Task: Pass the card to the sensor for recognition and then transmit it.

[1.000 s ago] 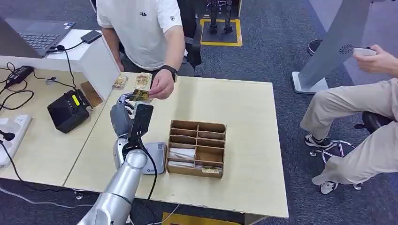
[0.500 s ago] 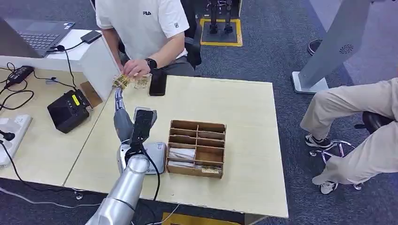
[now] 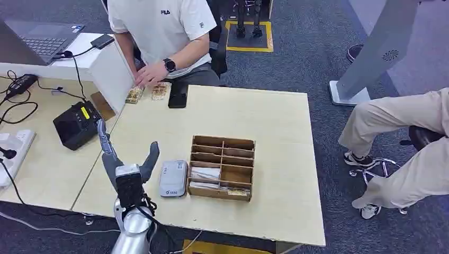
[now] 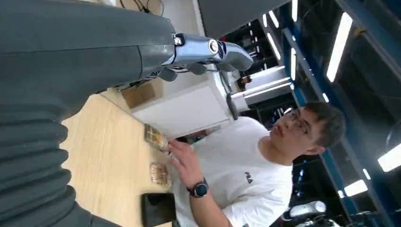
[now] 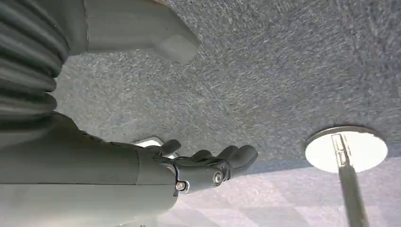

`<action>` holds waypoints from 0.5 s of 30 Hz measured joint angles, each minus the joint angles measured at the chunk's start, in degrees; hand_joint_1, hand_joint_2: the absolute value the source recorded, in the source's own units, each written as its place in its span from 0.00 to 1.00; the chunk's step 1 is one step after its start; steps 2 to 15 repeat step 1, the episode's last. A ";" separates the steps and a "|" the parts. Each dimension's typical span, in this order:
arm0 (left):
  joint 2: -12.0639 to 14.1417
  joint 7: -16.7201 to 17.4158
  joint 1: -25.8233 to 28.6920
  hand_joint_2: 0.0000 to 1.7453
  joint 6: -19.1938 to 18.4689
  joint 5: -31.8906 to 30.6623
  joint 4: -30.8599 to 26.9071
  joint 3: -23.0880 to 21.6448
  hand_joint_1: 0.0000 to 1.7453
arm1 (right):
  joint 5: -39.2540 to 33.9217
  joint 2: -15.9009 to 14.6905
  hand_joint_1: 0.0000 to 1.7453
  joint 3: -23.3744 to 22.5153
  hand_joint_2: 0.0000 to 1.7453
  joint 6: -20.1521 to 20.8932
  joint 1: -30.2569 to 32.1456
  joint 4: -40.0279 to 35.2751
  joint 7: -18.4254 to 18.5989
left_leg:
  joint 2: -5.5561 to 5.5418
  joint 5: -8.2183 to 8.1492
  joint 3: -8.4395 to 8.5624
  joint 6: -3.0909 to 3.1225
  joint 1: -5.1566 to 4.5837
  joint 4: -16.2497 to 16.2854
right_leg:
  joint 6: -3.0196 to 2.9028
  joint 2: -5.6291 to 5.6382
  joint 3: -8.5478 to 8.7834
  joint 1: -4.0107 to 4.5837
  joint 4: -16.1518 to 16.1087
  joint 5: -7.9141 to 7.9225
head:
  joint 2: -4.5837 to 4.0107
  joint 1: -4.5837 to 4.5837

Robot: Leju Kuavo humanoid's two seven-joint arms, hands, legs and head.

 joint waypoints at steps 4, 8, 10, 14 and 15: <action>0.13 -0.17 0.98 0.00 0.00 -0.07 -1.29 -0.35 0.00 | 0.00 0.00 0.00 0.00 1.00 0.00 0.01 -0.07 0.02 | 0.00 0.00 0.00 0.00 0.00 0.00 | 0.00 0.00 0.00 0.00 0.00 0.00 | 0.00 0.00; 0.13 -0.17 0.98 0.00 0.00 -0.07 -1.29 -0.35 0.00 | 0.00 0.00 0.00 0.00 1.00 0.00 0.01 -0.07 0.02 | 0.00 0.00 0.00 0.00 0.00 0.00 | 0.00 0.00 0.00 0.00 0.00 0.00 | 0.00 0.00; 0.13 -0.17 0.98 0.00 0.00 -0.07 -1.29 -0.35 0.00 | 0.00 0.00 0.00 0.00 1.00 0.00 0.01 -0.07 0.02 | 0.00 0.00 0.00 0.00 0.00 0.00 | 0.00 0.00 0.00 0.00 0.00 0.00 | 0.00 0.00; 0.13 -0.17 0.98 0.00 0.00 -0.07 -1.29 -0.35 0.00 | 0.00 0.00 0.00 0.00 1.00 0.00 0.01 -0.07 0.02 | 0.00 0.00 0.00 0.00 0.00 0.00 | 0.00 0.00 0.00 0.00 0.00 0.00 | 0.00 0.00; 0.13 -0.17 0.98 0.00 0.00 -0.07 -1.29 -0.35 0.00 | 0.00 0.00 0.00 0.00 1.00 0.00 0.01 -0.07 0.02 | 0.00 0.00 0.00 0.00 0.00 0.00 | 0.00 0.00 0.00 0.00 0.00 0.00 | 0.00 0.00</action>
